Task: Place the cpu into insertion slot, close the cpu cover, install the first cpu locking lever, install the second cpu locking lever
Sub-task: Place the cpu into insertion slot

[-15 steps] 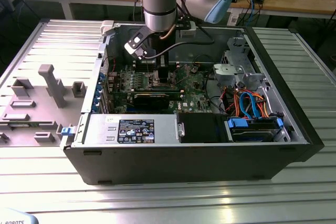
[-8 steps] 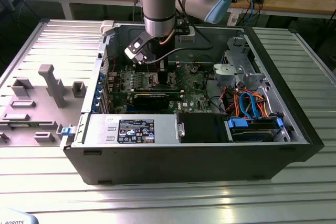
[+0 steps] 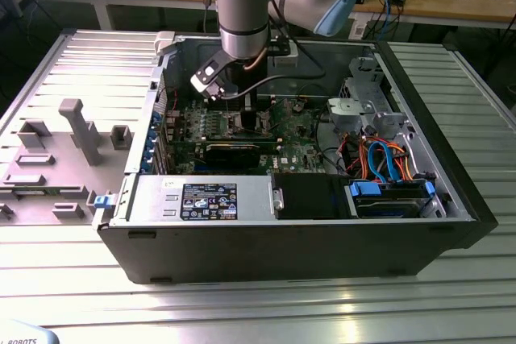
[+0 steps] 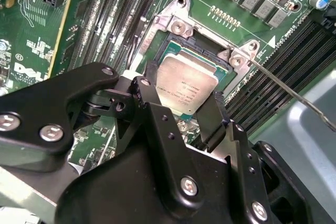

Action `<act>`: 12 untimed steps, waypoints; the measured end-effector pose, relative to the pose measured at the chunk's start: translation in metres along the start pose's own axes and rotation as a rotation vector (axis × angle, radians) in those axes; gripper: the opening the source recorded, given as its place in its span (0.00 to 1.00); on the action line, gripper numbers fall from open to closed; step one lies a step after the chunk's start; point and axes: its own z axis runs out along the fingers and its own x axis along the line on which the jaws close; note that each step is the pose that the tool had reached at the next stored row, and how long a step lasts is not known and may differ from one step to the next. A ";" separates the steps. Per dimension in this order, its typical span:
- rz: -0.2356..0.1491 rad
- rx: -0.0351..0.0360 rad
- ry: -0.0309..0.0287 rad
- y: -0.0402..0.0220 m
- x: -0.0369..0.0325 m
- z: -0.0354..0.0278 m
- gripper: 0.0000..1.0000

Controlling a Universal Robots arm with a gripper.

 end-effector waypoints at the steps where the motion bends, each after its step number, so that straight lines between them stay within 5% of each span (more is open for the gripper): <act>1: 0.000 0.0002 -0.0003 -0.0001 0.0001 0.0008 0.54; 12: 0.000 -0.0006 0.0010 -0.0002 0.0003 0.0032 0.56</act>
